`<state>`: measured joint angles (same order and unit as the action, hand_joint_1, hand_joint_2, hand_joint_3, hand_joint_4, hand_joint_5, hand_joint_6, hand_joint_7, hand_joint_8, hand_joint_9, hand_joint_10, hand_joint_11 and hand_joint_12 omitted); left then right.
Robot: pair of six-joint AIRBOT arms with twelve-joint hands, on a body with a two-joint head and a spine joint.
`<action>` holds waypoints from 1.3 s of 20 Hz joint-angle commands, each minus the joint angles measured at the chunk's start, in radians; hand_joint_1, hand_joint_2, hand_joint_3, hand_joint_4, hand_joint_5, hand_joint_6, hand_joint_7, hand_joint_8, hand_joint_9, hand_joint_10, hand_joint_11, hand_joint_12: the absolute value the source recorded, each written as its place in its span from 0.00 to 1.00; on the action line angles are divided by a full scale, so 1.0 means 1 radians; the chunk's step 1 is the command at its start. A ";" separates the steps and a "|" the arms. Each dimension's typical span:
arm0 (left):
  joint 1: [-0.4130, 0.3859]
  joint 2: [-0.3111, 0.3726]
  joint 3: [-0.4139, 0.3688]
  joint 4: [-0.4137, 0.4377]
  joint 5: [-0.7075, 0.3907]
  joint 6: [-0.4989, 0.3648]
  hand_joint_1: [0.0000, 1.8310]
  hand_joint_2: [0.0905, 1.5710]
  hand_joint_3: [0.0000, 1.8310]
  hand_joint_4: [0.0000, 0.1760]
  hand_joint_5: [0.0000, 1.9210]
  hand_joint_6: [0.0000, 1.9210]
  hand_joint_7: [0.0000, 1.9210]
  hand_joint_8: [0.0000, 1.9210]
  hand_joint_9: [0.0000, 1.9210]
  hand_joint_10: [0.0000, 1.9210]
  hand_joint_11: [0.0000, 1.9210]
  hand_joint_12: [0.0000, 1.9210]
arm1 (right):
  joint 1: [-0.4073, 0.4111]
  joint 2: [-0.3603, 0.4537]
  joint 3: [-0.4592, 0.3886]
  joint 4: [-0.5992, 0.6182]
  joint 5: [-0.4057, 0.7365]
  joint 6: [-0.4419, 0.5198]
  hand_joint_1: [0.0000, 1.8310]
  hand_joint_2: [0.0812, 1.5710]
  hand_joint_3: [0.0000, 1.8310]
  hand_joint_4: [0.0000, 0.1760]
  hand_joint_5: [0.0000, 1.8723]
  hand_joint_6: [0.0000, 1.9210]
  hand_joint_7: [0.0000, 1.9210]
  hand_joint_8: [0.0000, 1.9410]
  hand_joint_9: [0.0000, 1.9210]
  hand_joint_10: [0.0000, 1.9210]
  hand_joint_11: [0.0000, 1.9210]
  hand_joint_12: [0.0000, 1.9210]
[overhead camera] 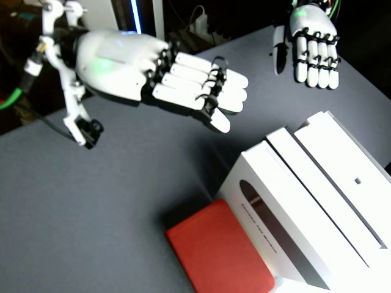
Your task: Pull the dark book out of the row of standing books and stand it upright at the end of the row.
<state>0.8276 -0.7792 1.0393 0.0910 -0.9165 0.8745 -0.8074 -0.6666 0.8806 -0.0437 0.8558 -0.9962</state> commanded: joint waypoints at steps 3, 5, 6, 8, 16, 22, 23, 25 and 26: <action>-0.016 0.025 -0.022 0.012 -0.141 0.005 0.24 0.94 0.00 0.00 0.09 0.00 0.11 0.00 0.08 0.06 0.00 0.49 | 0.013 0.014 -0.010 0.016 0.139 -0.003 0.21 0.87 0.02 0.00 0.00 0.27 0.04 0.15 0.00 0.24 0.00 0.80; -0.019 0.024 -0.025 0.017 -0.134 0.009 0.21 0.94 0.00 0.00 0.11 0.00 0.10 0.00 0.07 0.05 0.00 0.48 | 0.010 0.015 -0.010 0.023 0.138 -0.003 0.19 0.88 0.01 0.00 0.00 0.26 0.04 0.14 0.00 0.21 0.00 0.80; -0.026 0.018 -0.024 0.021 -0.125 0.016 0.27 0.92 0.00 0.00 0.11 0.01 0.10 0.00 0.08 0.05 0.00 0.47 | 0.008 0.015 -0.011 0.024 0.138 -0.003 0.18 0.88 0.01 0.00 0.00 0.25 0.04 0.11 0.00 0.20 0.00 0.74; -0.035 0.008 -0.024 0.041 -0.104 0.020 0.30 0.88 0.00 0.00 0.12 0.00 0.10 0.00 0.07 0.04 0.00 0.43 | 0.006 0.015 -0.017 0.021 0.139 -0.003 0.16 0.89 0.00 0.00 0.00 0.24 0.06 0.09 0.00 0.20 0.00 0.60; -0.035 0.027 -0.045 0.062 -0.119 0.019 0.24 0.89 0.00 0.00 0.08 0.00 0.06 0.00 0.05 0.01 0.00 0.21 | 0.002 0.046 -0.042 0.011 0.194 -0.003 0.19 0.88 0.00 0.00 0.00 0.24 0.07 0.04 0.00 0.19 0.00 0.81; -0.034 0.038 -0.051 0.065 -0.098 0.018 0.28 0.86 0.00 0.00 0.08 0.00 0.05 0.00 0.04 0.00 0.00 0.16 | 0.006 0.049 -0.035 0.043 0.249 -0.026 0.21 0.91 0.01 0.00 0.00 0.06 0.02 0.02 0.00 0.00 0.00 1.00; -0.033 0.039 -0.052 0.066 -0.096 0.018 0.28 0.86 0.00 0.00 0.09 0.00 0.05 0.00 0.03 0.00 0.00 0.15 | 0.008 0.049 -0.034 0.052 0.253 -0.033 0.21 0.90 0.00 0.00 0.00 0.08 0.02 0.02 0.00 0.00 0.00 1.00; -0.033 0.041 -0.052 0.066 -0.092 0.019 0.25 0.87 0.00 0.00 0.09 0.00 0.05 0.00 0.04 0.00 0.00 0.16 | 0.019 0.048 -0.030 0.070 0.259 -0.054 0.19 0.89 0.00 0.00 0.00 0.10 0.00 0.02 0.00 0.00 0.00 1.00; -0.033 0.041 -0.052 0.067 -0.088 0.019 0.26 0.88 0.00 0.00 0.09 0.00 0.05 0.00 0.04 0.00 0.00 0.16 | 0.030 0.046 -0.027 0.075 0.258 -0.068 0.22 0.88 0.00 0.00 0.00 0.10 0.00 0.00 0.00 0.00 0.00 1.00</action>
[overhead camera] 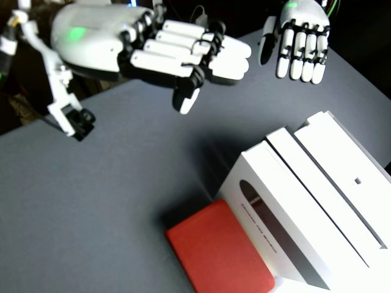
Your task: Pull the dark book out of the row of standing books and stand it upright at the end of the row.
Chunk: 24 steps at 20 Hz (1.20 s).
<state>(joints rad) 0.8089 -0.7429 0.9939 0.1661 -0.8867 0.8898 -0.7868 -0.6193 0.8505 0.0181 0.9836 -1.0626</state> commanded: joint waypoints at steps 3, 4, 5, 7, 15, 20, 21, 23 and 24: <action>-0.014 0.008 -0.007 -0.009 -0.110 0.003 0.19 0.92 0.00 0.00 0.08 0.00 0.03 0.00 0.02 0.00 0.00 0.06 | 0.055 -0.022 0.025 0.041 0.110 -0.039 0.24 0.88 0.00 0.00 0.00 0.14 0.00 0.00 0.00 0.00 0.00 1.00; -0.014 0.008 -0.006 -0.009 -0.110 0.003 0.18 0.92 0.00 0.00 0.09 0.00 0.04 0.00 0.02 0.00 0.00 0.08 | 0.086 -0.036 0.041 0.048 0.075 -0.053 0.22 0.88 0.00 0.00 0.00 0.15 0.00 0.00 0.00 0.00 0.00 1.00; -0.013 0.009 -0.007 -0.009 -0.110 0.003 0.20 0.92 0.00 0.00 0.09 0.00 0.04 0.00 0.03 0.01 0.00 0.09 | 0.122 -0.054 0.060 0.049 0.039 -0.061 0.22 0.88 0.00 0.00 0.00 0.16 0.00 0.00 0.00 0.00 0.00 1.00; -0.011 0.011 -0.007 -0.010 -0.110 0.003 0.22 0.91 0.00 0.00 0.09 0.00 0.05 0.00 0.04 0.00 0.00 0.14 | 0.170 -0.078 0.078 0.049 -0.015 -0.092 0.21 0.88 0.00 0.00 0.00 0.18 0.00 0.00 0.00 0.00 0.00 1.00; 0.006 0.015 -0.008 -0.020 -0.111 0.003 0.24 0.90 0.00 0.00 0.11 0.00 0.03 0.00 0.01 0.00 0.00 0.05 | 0.359 -0.171 0.141 0.107 -0.251 -0.312 0.19 0.87 0.00 0.00 0.11 0.23 0.00 0.00 0.00 0.00 0.00 1.00; 0.021 0.026 -0.012 -0.032 -0.117 0.003 0.20 0.93 0.00 0.00 0.10 0.00 0.03 0.00 0.01 0.00 0.00 0.04 | 0.381 -0.183 0.137 0.124 -0.263 -0.365 0.23 0.83 0.00 0.00 0.16 0.29 0.01 0.00 0.00 0.00 0.00 1.00; 0.022 0.026 -0.012 -0.033 -0.116 0.004 0.20 0.92 0.00 0.00 0.10 0.00 0.03 0.00 0.01 0.00 0.00 0.04 | 0.386 -0.187 0.137 0.124 -0.266 -0.374 0.22 0.83 0.00 0.00 0.19 0.31 0.02 0.01 0.00 0.00 0.00 1.00; 0.022 0.025 -0.012 -0.033 -0.116 0.004 0.21 0.92 0.00 0.00 0.10 0.00 0.03 0.00 0.01 0.00 0.00 0.09 | 0.397 -0.197 0.140 0.125 -0.280 -0.390 0.19 0.83 0.00 0.00 0.20 0.34 0.03 0.01 0.00 0.00 0.00 1.00; 0.023 0.025 -0.012 -0.034 -0.116 0.004 0.21 0.92 0.00 0.00 0.10 0.00 0.03 0.00 0.01 0.00 0.00 0.06 | 0.401 -0.198 0.143 0.128 -0.287 -0.402 0.17 0.82 0.00 0.00 0.21 0.32 0.04 0.01 0.00 0.00 0.00 1.00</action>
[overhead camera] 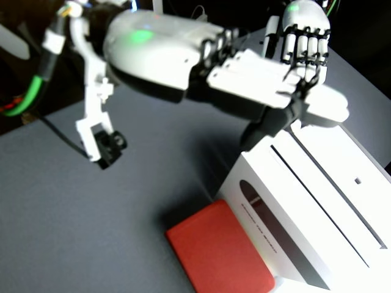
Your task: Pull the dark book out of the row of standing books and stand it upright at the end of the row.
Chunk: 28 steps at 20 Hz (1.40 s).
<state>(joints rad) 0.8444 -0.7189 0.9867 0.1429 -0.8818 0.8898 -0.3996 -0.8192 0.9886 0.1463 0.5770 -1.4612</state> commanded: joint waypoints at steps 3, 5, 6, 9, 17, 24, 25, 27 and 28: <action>-0.010 0.001 -0.004 -0.013 -0.121 0.004 0.22 0.92 0.00 0.00 0.10 0.00 0.03 0.00 0.01 0.00 0.00 0.07 | 0.030 -0.013 0.014 0.005 0.096 -0.026 0.14 0.81 0.00 0.00 0.25 0.32 0.05 0.01 0.00 0.00 0.00 1.00; -0.010 0.001 -0.004 -0.014 -0.119 0.004 0.23 0.91 0.00 0.00 0.11 0.00 0.03 0.00 0.02 0.00 0.00 0.08 | 0.036 -0.028 0.024 0.005 0.078 -0.032 0.17 0.81 0.00 0.00 0.23 0.31 0.03 0.00 0.00 0.00 0.00 1.00; -0.009 0.001 -0.004 -0.014 -0.119 0.004 0.22 0.92 0.00 0.00 0.11 0.00 0.03 0.00 0.00 0.00 0.00 0.04 | 0.038 -0.036 0.029 0.005 0.070 -0.033 0.21 0.79 0.00 0.00 0.22 0.30 0.02 0.00 0.00 0.00 0.00 1.00; -0.007 0.001 -0.004 -0.015 -0.118 0.004 0.21 0.92 0.00 0.00 0.10 0.00 0.01 0.00 0.00 0.00 0.00 0.00 | 0.039 -0.046 0.037 0.008 0.060 -0.034 0.28 0.75 0.00 0.00 0.23 0.26 0.02 0.00 0.00 0.00 0.00 1.00; -0.007 0.000 -0.004 -0.016 -0.119 0.004 0.23 0.91 0.00 0.00 0.11 0.00 0.03 0.00 0.01 0.00 0.01 0.01 | 0.039 -0.056 0.044 0.009 0.047 -0.034 0.20 0.76 0.00 0.00 0.25 0.22 0.02 0.00 0.00 0.00 0.00 1.00; -0.006 -0.001 -0.004 -0.017 -0.118 0.004 0.23 0.90 0.00 0.00 0.11 0.00 0.03 0.00 0.01 0.00 0.00 0.05 | 0.039 -0.064 0.061 0.038 0.038 -0.034 0.21 0.75 0.00 0.00 0.26 0.22 0.05 0.01 0.00 0.00 0.00 1.00; -0.005 0.000 -0.004 -0.018 -0.118 0.004 0.23 0.90 0.00 0.00 0.12 0.00 0.03 0.00 0.02 0.00 0.00 0.09 | 0.039 -0.064 0.061 0.042 0.038 -0.034 0.22 0.74 0.00 0.00 0.26 0.22 0.06 0.01 0.00 0.00 0.00 1.00; -0.002 0.000 -0.004 -0.020 -0.121 0.004 0.22 0.90 0.00 0.00 0.12 0.00 0.03 0.00 0.02 0.00 0.00 0.10 | 0.039 -0.066 0.061 0.049 0.038 -0.034 0.22 0.74 0.00 0.00 0.27 0.22 0.06 0.01 0.00 0.00 0.00 1.00; 0.000 0.001 -0.004 -0.021 -0.122 0.003 0.24 0.90 0.00 0.00 0.12 0.00 0.04 0.00 0.03 0.00 0.00 0.13 | 0.039 -0.068 0.061 0.052 0.038 -0.034 0.22 0.73 0.00 0.00 0.31 0.19 0.08 0.01 0.00 0.00 0.00 1.00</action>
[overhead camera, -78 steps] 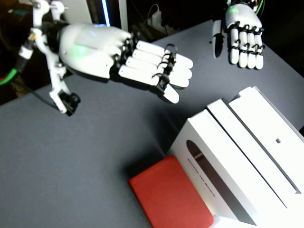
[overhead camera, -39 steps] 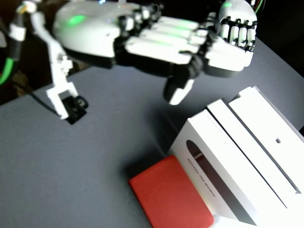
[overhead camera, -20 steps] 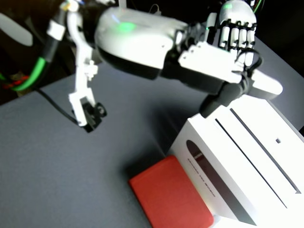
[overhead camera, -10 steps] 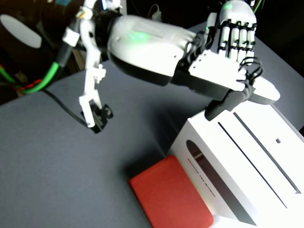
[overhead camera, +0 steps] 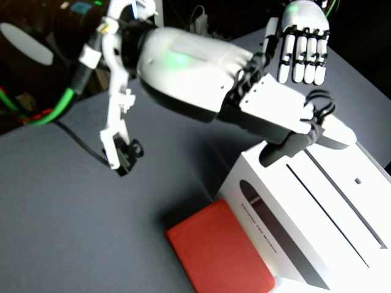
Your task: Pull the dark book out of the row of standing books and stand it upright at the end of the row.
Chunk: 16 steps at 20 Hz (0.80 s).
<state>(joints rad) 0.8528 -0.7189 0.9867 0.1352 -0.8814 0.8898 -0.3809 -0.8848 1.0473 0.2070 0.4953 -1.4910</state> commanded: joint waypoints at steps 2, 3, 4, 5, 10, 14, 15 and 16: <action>-0.006 0.001 -0.005 -0.015 -0.124 0.003 0.22 0.90 0.00 0.00 0.11 0.00 0.02 0.00 0.01 0.00 0.00 0.10 | 0.019 -0.004 -0.002 -0.005 0.122 -0.004 0.24 0.71 0.00 0.00 0.37 0.13 0.11 0.00 0.00 0.00 0.00 1.00; -0.005 0.001 -0.005 -0.015 -0.124 0.003 0.22 0.90 0.00 0.00 0.11 0.00 0.02 0.00 0.01 0.00 0.00 0.09 | 0.017 -0.004 -0.005 -0.005 0.125 -0.004 0.24 0.71 0.00 0.00 0.37 0.12 0.11 0.00 0.00 0.00 0.00 1.00; -0.004 0.001 -0.005 -0.016 -0.124 0.003 0.22 0.90 0.00 0.00 0.11 0.00 0.02 0.00 0.01 0.00 0.00 0.09 | 0.012 -0.004 -0.011 -0.006 0.132 -0.004 0.24 0.71 0.00 0.00 0.37 0.12 0.11 0.00 0.00 0.00 0.00 1.00; -0.003 0.001 -0.005 -0.017 -0.124 0.003 0.20 0.91 0.00 0.00 0.11 0.00 0.02 0.00 0.01 0.00 0.00 0.09 | 0.006 -0.003 -0.019 -0.006 0.145 -0.004 0.23 0.71 0.00 0.00 0.39 0.13 0.13 0.01 0.00 0.00 0.00 1.00; 0.002 0.001 -0.005 -0.021 -0.126 0.003 0.24 0.91 0.00 0.00 0.11 0.00 0.02 0.00 0.00 0.00 0.00 0.02 | -0.005 0.014 -0.052 -0.007 0.174 -0.004 0.23 0.71 0.00 0.00 0.40 0.19 0.13 0.00 0.00 0.00 0.00 1.00; 0.007 0.002 -0.005 -0.025 -0.129 0.003 0.26 0.90 0.00 0.00 0.11 0.00 0.02 0.00 0.00 0.00 0.00 0.00 | -0.013 0.032 -0.077 -0.022 0.193 -0.004 0.21 0.71 0.00 0.00 0.41 0.20 0.14 0.01 0.00 0.00 0.00 1.00; 0.008 0.002 -0.006 -0.027 -0.131 0.003 0.25 0.90 0.00 0.00 0.11 0.00 0.02 0.01 0.01 0.00 0.01 0.01 | -0.015 0.037 -0.085 -0.028 0.197 -0.003 0.22 0.72 0.00 0.00 0.41 0.20 0.14 0.01 0.00 0.00 0.00 1.00; 0.009 0.002 -0.006 -0.028 -0.132 0.003 0.23 0.90 0.00 0.00 0.11 0.00 0.02 0.00 0.01 0.00 0.01 0.01 | -0.018 0.043 -0.092 -0.038 0.202 0.002 0.21 0.72 0.00 0.00 0.41 0.20 0.14 0.01 0.00 0.00 0.00 1.00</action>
<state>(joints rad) 0.8757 -0.7189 0.9863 0.1162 -0.8879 0.8898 -0.4107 -0.8394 0.9535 0.1722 0.5808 -1.4818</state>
